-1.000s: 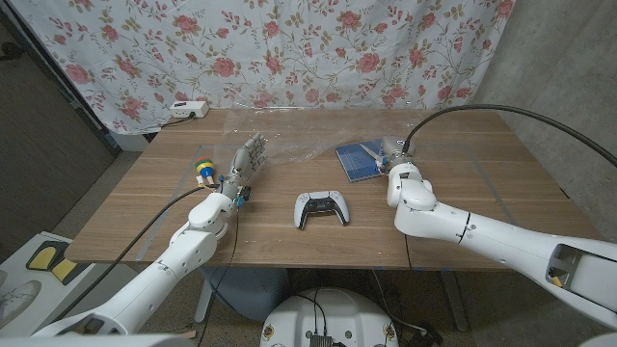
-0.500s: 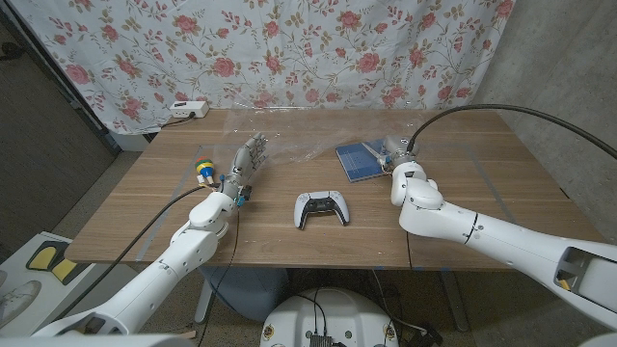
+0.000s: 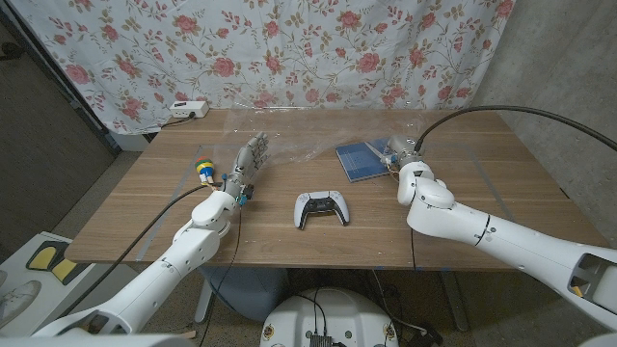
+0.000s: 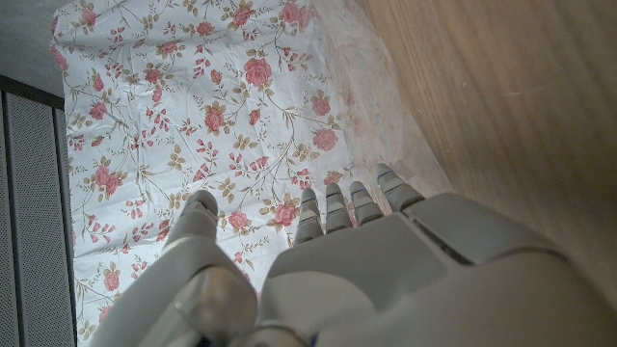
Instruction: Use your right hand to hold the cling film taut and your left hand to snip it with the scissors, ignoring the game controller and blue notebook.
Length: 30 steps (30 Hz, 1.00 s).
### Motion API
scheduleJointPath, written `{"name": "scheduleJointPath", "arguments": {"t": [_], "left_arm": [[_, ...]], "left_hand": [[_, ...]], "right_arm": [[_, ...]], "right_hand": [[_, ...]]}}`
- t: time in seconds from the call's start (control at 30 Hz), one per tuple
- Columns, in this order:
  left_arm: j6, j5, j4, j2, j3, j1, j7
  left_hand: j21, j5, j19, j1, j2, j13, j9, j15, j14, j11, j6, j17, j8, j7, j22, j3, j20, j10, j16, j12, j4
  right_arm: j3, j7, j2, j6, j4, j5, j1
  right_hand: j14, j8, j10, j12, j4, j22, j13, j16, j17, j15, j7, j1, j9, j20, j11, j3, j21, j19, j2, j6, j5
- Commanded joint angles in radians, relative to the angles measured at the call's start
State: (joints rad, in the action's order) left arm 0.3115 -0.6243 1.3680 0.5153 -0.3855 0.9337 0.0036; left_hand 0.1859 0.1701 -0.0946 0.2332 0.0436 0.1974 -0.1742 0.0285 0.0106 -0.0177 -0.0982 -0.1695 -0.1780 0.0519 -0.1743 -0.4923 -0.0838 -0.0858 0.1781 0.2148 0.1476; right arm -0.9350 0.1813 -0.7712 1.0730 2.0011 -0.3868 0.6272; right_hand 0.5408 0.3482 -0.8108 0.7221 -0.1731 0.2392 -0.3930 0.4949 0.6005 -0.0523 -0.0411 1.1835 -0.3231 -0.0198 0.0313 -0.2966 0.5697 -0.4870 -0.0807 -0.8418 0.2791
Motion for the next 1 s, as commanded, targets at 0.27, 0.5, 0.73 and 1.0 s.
{"name": "scheduleJointPath", "arguments": {"t": [0.27, 0.5, 0.73, 1.0], "left_arm": [[-0.002, 0.004, -0.003, -0.008, -0.007, -0.004, 0.001], [-0.003, 0.005, 0.001, -0.008, -0.008, 0.000, 0.005], [0.005, -0.022, 0.005, -0.018, -0.002, 0.010, -0.012], [0.007, -0.019, 0.024, -0.012, -0.003, 0.018, -0.011]], "left_hand": [[0.008, 0.002, 0.002, 0.002, 0.000, 0.004, -0.003, 0.005, -0.004, -0.004, -0.006, -0.006, -0.006, -0.003, -0.002, 0.006, -0.003, -0.007, 0.004, 0.004, -0.001], [0.008, 0.002, 0.002, 0.002, 0.000, 0.004, -0.003, 0.005, -0.004, -0.004, -0.005, -0.006, -0.006, -0.002, -0.002, 0.007, -0.003, -0.009, 0.004, 0.005, -0.001], [0.008, 0.002, 0.003, 0.002, 0.001, 0.004, -0.003, 0.005, -0.004, -0.005, -0.006, -0.006, -0.006, -0.004, -0.002, 0.007, -0.003, -0.009, 0.004, 0.005, -0.001], [0.008, 0.002, 0.002, 0.003, 0.001, 0.004, -0.003, 0.007, -0.004, -0.003, -0.006, -0.006, -0.006, -0.004, -0.002, 0.007, -0.001, -0.008, 0.004, 0.004, -0.001]], "right_arm": [[0.202, 0.011, -0.034, -0.129, 0.068, 0.181, 0.122], [0.276, 0.033, -0.030, -0.178, 0.083, 0.230, 0.171], [0.362, 0.044, -0.013, -0.263, 0.057, 0.307, 0.226], [0.469, 0.028, 0.018, -0.362, 0.041, 0.406, 0.285]], "right_hand": [[0.016, 0.008, -0.126, 0.005, 0.007, 0.001, -0.004, -0.005, 0.007, -0.162, -0.019, 0.014, -0.006, -0.004, 0.112, -0.003, 0.013, -0.007, -0.006, -0.025, 0.012], [0.018, 0.008, -0.126, 0.006, 0.007, 0.000, -0.004, -0.007, 0.011, -0.161, -0.016, 0.016, -0.007, -0.005, 0.113, -0.003, 0.019, -0.007, -0.005, -0.026, 0.017], [0.019, 0.009, -0.128, 0.007, 0.006, 0.000, -0.003, -0.011, 0.012, -0.165, -0.018, 0.018, -0.007, -0.004, 0.112, -0.003, 0.024, -0.007, -0.003, -0.032, 0.020], [0.041, 0.009, -0.133, 0.007, 0.006, 0.000, 0.001, 0.002, 0.026, -0.168, -0.018, 0.024, -0.007, 0.002, 0.110, 0.000, 0.046, -0.035, -0.004, -0.034, 0.026]]}}
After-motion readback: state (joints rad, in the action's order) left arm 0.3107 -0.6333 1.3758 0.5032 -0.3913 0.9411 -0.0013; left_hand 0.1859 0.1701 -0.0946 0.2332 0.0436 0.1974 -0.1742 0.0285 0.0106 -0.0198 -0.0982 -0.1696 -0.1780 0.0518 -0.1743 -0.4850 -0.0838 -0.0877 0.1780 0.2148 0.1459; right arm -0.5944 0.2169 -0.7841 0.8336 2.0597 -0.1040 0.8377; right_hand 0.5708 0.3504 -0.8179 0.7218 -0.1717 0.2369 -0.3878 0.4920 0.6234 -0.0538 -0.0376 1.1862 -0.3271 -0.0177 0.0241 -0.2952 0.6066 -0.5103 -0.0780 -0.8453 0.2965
